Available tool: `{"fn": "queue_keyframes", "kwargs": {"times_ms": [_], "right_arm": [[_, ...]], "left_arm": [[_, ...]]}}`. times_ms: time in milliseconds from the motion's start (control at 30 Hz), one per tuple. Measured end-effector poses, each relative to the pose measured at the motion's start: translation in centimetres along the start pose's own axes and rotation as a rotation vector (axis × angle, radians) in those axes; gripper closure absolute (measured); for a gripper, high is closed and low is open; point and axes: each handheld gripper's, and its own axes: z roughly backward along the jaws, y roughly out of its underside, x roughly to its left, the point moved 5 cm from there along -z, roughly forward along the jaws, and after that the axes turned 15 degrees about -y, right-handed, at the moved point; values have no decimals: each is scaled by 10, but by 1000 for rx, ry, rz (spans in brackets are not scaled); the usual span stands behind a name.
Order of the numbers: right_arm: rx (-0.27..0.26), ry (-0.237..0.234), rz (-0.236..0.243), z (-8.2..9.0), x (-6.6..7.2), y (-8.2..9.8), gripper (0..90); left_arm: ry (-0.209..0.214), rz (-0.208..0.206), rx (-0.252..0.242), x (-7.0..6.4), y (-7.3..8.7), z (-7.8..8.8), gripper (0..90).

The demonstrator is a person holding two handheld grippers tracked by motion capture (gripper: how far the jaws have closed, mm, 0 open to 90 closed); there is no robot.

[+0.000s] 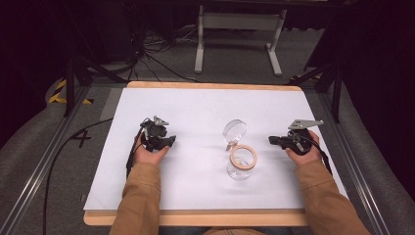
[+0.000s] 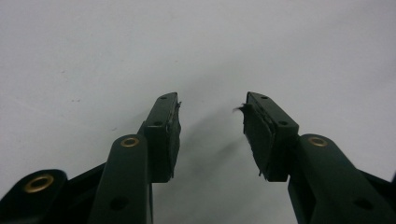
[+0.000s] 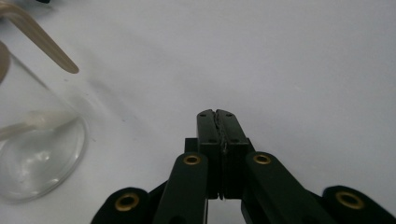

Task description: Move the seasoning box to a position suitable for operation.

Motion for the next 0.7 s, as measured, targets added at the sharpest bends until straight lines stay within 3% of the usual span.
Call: {"fn": "queue_keyframes", "kwargs": {"times_ms": [100, 167, 333, 500, 533, 700], "right_arm": [[-5, -15, 5, 0, 4, -2, 898], [-3, -22, 11, 0, 5, -3, 899], [-5, -25, 13, 0, 7, -4, 898], [-2, -33, 18, 0, 9, -5, 898], [-1, -40, 16, -1, 10, -6, 897], [34, -85, 27, -8, 18, -6, 897]], "left_arm": [[-14, -31, 1, -1, -5, 9, 560], [2, -54, -4, -5, -11, 21, 554], [24, -82, -5, -14, -17, 29, 547], [40, -89, 11, -16, -19, 35, 542], [51, -76, 19, -18, -19, 36, 542], [74, -87, 23, -21, -24, 44, 539]]}}
